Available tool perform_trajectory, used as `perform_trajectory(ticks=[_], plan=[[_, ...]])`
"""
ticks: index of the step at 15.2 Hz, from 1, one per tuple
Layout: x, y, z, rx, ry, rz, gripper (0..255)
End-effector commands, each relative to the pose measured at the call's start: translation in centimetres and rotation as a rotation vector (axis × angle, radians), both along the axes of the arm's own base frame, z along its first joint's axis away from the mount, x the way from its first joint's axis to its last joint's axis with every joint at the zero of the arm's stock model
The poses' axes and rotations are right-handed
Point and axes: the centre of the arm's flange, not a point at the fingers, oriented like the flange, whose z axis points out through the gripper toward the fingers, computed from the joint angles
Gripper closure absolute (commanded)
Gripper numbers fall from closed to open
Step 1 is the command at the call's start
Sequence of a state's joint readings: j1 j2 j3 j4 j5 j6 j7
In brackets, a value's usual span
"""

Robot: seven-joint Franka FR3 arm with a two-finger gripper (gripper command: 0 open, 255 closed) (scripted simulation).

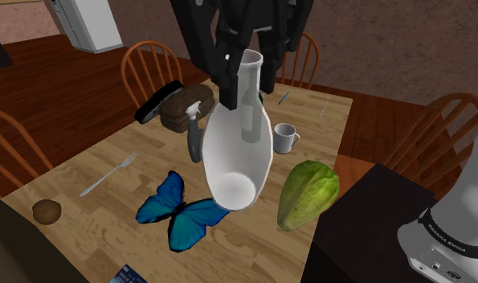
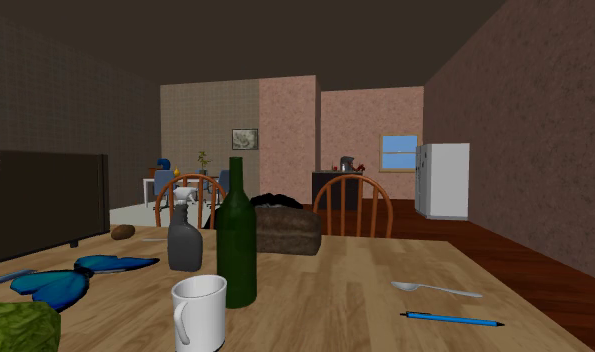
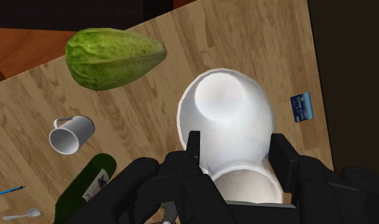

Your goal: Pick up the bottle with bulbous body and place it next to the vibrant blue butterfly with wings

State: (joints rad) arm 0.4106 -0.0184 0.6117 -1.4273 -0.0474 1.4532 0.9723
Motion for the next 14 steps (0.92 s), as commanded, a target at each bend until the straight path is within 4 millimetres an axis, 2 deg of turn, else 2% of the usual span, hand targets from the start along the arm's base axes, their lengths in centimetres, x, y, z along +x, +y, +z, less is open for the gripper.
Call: perform_trajectory(ticks=[1,14], plan=[[-0.1,0.0,-1.0,0.001,-0.001,0.0,255],[-0.1,0.0,-7.9,0.001,-0.001,0.0,255]])
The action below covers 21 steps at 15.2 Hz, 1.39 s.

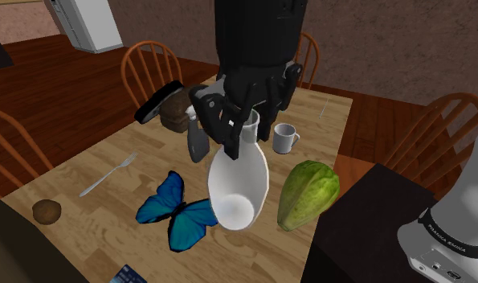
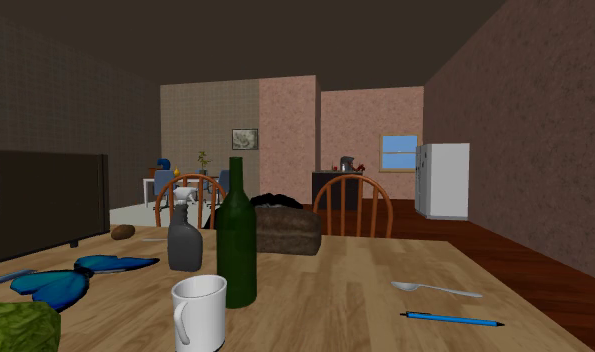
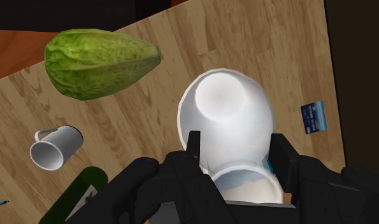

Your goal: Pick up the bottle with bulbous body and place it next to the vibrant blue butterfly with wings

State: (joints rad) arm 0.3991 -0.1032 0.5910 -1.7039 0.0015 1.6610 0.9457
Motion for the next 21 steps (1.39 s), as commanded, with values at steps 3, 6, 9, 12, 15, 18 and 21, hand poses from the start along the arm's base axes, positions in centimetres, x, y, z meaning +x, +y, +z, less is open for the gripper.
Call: perform_trajectory(ticks=[3,6,9,12,15,18,21], plan=[[-0.1,0.1,-2.1,0.001,-0.001,0.0,255],[-0.1,0.1,-3.7,0.001,-0.001,0.0,255],[-0.1,0.1,-5.3,0.001,-0.001,0.0,255],[-0.1,0.1,-6.9,0.001,-0.001,0.0,255],[-0.1,0.1,-8.5,0.001,-0.001,0.0,255],[-0.1,0.1,-10.0,0.001,-0.001,0.0,255],[-0.1,0.1,-11.6,0.001,-0.001,0.0,255]])
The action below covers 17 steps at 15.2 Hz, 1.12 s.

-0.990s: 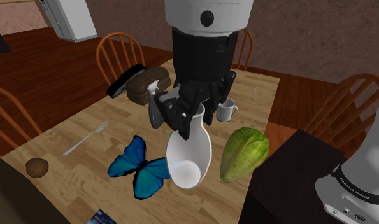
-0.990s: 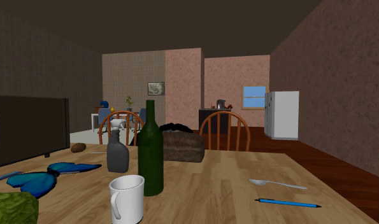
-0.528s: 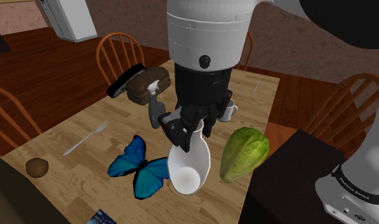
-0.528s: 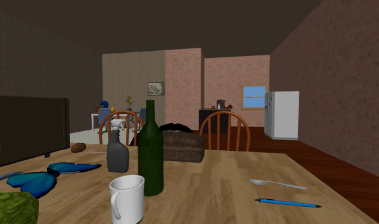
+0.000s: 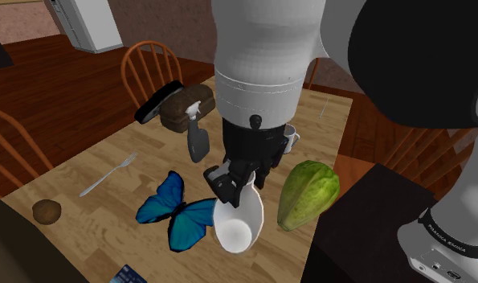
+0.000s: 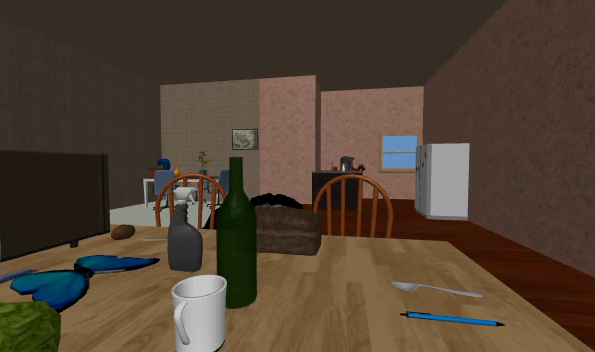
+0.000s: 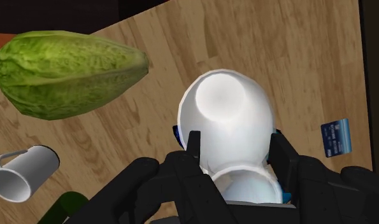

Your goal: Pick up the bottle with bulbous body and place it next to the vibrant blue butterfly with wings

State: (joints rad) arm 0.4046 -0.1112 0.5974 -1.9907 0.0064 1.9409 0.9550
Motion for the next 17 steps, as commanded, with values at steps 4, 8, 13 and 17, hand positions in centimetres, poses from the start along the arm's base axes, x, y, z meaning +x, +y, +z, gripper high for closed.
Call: perform_trajectory(ticks=[4,8,13,17], plan=[[0.0,0.0,-2.8,0.001,-0.001,0.0,255],[0.0,0.0,-4.9,0.001,-0.001,0.0,255],[0.0,0.0,-7.3,0.001,-0.001,0.0,255],[0.0,0.0,-7.3,0.001,-0.001,0.0,255]])
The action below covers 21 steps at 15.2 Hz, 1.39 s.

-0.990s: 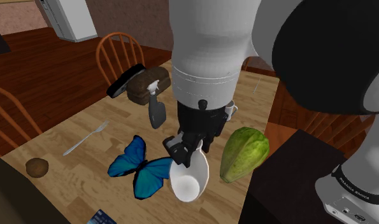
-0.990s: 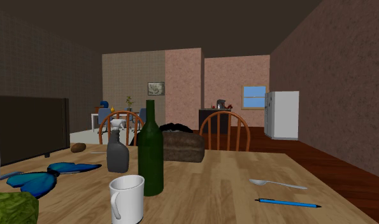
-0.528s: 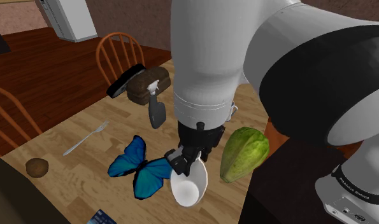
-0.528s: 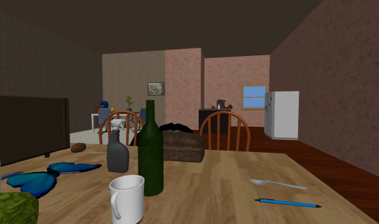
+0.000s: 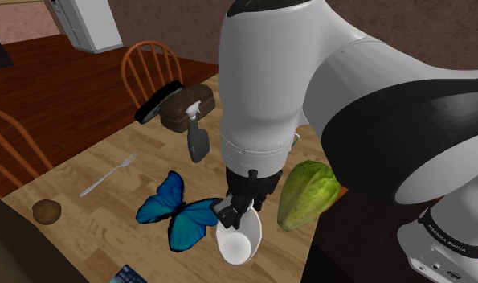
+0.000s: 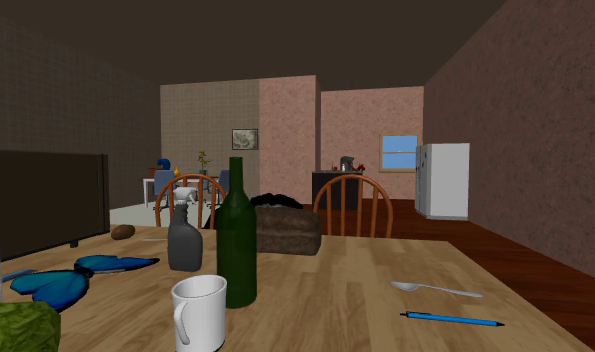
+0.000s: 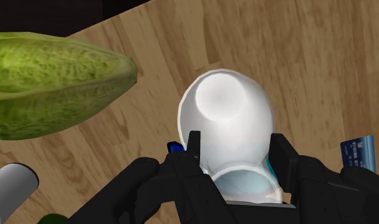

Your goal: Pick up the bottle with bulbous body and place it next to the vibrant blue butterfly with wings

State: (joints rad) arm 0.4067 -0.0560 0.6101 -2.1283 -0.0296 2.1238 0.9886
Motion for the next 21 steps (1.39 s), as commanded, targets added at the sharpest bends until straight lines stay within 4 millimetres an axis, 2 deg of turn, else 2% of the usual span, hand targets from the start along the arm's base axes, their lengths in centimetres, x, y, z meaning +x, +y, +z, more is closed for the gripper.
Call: perform_trajectory(ticks=[1,3,4,9,13,21], plan=[[0.0,0.0,0.0,0.0,-0.001,0.0,255],[0.0,0.0,0.0,0.0,-0.001,0.0,255],[0.0,0.0,0.0,0.0,-0.001,0.0,0],[0.0,0.0,0.0,0.0,0.0,0.0,0],[-0.4,0.0,5.0,0.0,-0.001,0.0,0],[-0.4,0.0,5.0,0.0,-0.001,0.0,0]])
